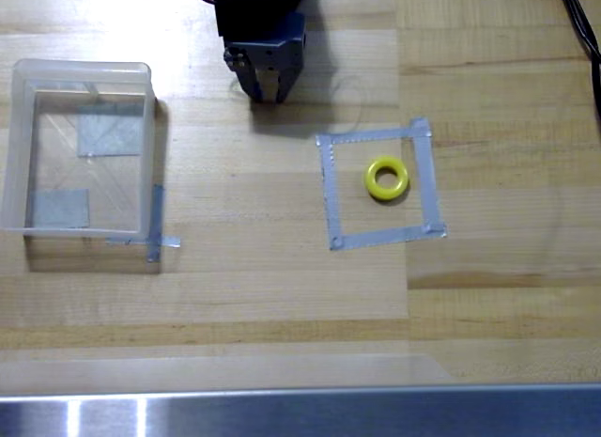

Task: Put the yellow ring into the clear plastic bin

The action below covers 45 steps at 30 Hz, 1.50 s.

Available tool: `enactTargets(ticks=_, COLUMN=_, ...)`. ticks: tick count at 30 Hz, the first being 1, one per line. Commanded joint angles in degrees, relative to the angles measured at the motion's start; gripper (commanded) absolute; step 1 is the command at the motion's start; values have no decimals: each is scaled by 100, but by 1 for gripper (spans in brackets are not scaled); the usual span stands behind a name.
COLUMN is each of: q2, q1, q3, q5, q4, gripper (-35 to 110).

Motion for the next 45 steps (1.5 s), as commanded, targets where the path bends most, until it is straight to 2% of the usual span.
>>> enactTargets(ticks=1, q2=9, q1=18, q3=0, q5=-562, q4=132, gripper=8)
enactTargets(ticks=13, q2=9, q1=18, q3=-26, q5=-562, q4=123, gripper=8)
enactTargets(ticks=20, q2=-396, q1=-44, q3=-984, q5=-615, q4=492, gripper=8)
enactTargets(ticks=29, q2=-3489, q1=-352, q3=-3850, q5=-773, q4=729, gripper=8)
enactTargets(ticks=38, q2=-6047, q1=-1740, q3=-6513, q5=-193, q4=668, gripper=8)
enactTargets(ticks=45, q2=-7567, q1=-2558, q3=-7743, q5=352, q4=642, gripper=8)
